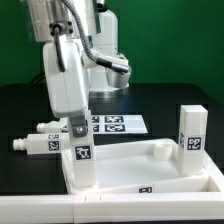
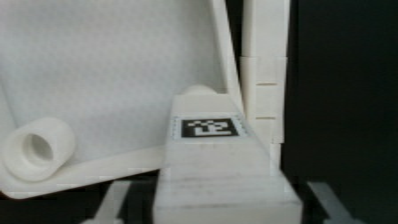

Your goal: Assemble desk

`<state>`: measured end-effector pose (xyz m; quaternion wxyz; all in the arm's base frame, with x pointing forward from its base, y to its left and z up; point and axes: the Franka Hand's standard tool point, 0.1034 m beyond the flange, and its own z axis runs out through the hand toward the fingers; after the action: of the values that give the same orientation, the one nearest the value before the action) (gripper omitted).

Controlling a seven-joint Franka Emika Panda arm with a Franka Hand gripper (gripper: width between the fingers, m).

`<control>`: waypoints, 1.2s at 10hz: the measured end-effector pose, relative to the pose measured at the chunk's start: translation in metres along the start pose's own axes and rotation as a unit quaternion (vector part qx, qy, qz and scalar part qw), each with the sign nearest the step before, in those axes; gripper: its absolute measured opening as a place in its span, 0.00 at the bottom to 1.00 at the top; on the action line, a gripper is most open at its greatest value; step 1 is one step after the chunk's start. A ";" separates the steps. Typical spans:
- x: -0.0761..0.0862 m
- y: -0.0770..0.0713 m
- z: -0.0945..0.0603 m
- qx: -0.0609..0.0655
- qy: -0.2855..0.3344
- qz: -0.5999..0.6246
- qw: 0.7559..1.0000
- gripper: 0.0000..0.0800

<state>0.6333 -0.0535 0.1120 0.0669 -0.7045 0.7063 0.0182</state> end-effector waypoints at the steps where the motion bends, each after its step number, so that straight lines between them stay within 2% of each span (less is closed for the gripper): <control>1: -0.001 0.000 0.001 -0.001 0.002 -0.033 0.999 0.36; 2: -0.007 0.000 0.002 -0.003 0.007 -0.118 0.993 0.49; 3: -0.008 -0.004 -0.001 0.005 0.011 -0.208 0.978 0.66; 4: -0.008 -0.007 -0.003 0.011 0.018 -0.313 0.950 0.66; 5: -0.011 -0.007 -0.002 0.006 0.018 -0.374 0.927 0.78; 7: -0.008 -0.006 -0.002 0.003 0.021 -0.435 0.900 0.81; 8: -0.007 -0.007 -0.002 0.000 0.026 -0.485 0.874 0.81; 10: -0.007 -0.006 0.000 -0.019 0.044 -0.653 0.756 0.81; 11: -0.007 -0.005 0.002 -0.025 0.039 -0.700 0.713 0.81; 12: -0.007 -0.005 0.002 -0.022 0.040 -0.665 0.745 0.69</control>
Offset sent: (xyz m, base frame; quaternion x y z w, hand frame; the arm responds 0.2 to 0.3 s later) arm 0.0097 0.0199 0.0084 0.0930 -0.0237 -0.4551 0.8852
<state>0.6385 -0.0466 0.1109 0.0185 -0.9971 0.0597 -0.0440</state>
